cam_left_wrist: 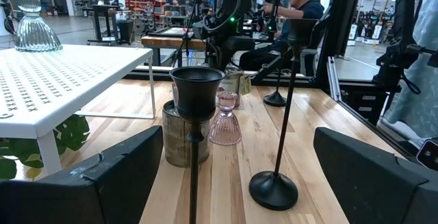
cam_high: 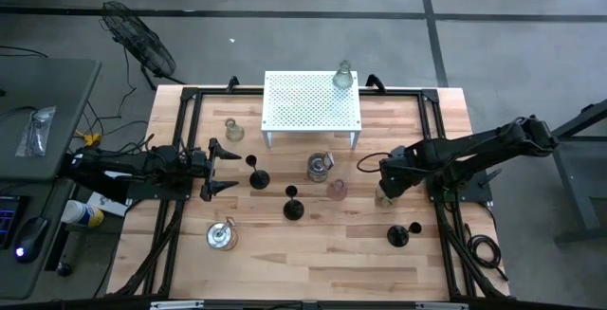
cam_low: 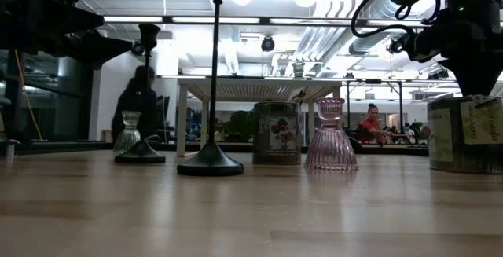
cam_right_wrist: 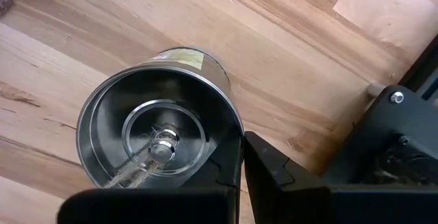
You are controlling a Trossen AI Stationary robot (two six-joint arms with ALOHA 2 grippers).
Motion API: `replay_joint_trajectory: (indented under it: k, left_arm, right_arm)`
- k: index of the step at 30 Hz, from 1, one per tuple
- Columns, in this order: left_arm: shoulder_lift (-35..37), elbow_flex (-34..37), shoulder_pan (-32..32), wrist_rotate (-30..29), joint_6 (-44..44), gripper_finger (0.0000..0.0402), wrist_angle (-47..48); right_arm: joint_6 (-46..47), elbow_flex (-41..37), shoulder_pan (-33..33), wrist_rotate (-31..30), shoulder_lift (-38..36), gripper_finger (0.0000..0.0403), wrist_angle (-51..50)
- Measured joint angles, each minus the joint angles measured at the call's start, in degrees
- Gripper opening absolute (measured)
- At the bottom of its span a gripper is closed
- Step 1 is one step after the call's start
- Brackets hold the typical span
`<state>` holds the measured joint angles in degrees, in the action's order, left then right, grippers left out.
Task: Pick & Place candle stick holders
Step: Put the green scented candle on the shelf
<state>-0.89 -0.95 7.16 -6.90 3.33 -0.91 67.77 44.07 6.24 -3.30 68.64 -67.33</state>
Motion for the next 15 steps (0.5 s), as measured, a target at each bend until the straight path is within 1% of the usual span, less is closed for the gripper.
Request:
replay_joint_trajectory:
  k: [7, 15]
  left_arm:
    - [0.0, -0.02, -0.02, -0.01, 0.0, 0.0372, 0.0]
    - [0.0, -0.02, 0.0, -0.01, 0.0, 0.0372, 0.0]
  right_arm:
    - [-0.34, 0.08, 0.0, 0.11, 0.0, 0.0003, 0.11]
    - [-1.83, 2.14, -0.07, -0.98, 0.22, 0.0003, -1.18]
